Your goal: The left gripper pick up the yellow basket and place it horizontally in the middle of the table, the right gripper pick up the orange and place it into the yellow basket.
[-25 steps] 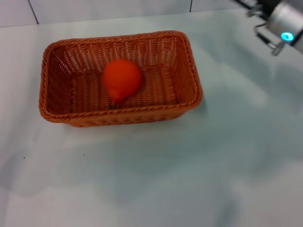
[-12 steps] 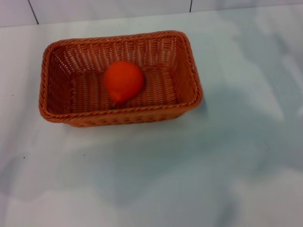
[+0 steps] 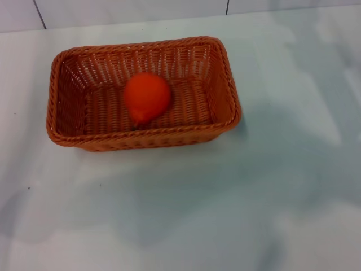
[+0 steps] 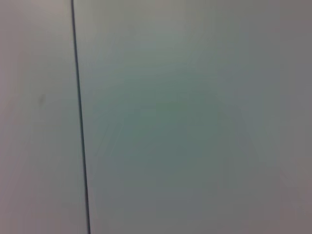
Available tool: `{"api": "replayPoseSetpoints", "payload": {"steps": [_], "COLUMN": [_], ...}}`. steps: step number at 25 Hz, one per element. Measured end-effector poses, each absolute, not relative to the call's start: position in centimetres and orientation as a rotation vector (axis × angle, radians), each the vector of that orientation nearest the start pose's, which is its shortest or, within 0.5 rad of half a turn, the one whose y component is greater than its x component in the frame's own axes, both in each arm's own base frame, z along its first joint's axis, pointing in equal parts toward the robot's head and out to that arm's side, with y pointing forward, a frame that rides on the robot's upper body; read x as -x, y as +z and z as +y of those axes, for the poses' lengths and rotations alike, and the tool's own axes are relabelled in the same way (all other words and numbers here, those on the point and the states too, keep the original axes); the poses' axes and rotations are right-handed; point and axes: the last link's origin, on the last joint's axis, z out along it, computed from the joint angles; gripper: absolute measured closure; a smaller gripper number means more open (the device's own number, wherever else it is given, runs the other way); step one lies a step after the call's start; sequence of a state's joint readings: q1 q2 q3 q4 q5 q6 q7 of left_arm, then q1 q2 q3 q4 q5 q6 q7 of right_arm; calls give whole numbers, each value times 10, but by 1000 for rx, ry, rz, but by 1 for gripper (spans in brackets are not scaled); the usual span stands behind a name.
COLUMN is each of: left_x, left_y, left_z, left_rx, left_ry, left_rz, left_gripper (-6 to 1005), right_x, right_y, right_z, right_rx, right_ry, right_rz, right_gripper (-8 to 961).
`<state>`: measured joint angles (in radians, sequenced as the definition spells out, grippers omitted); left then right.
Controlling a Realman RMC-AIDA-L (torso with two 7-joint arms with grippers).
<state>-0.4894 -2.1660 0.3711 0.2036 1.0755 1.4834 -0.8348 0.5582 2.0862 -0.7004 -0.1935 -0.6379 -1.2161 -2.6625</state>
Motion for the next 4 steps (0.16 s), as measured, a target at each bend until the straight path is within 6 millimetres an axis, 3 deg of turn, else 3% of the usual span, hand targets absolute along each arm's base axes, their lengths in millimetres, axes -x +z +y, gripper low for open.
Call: {"api": "replayPoseSetpoints", "payload": {"steps": [4], "left_x": [292], "left_y": [28], "left_z": [332], "left_rx": [1463], "left_ry": [-1346], "left_rz": [-660], "left_gripper": [355], "right_x": [-305], "right_y": [57], "right_z": [384], "right_rx": [564], "right_ry": [-1571], "right_rz": [-1573], "right_gripper": [48]}}
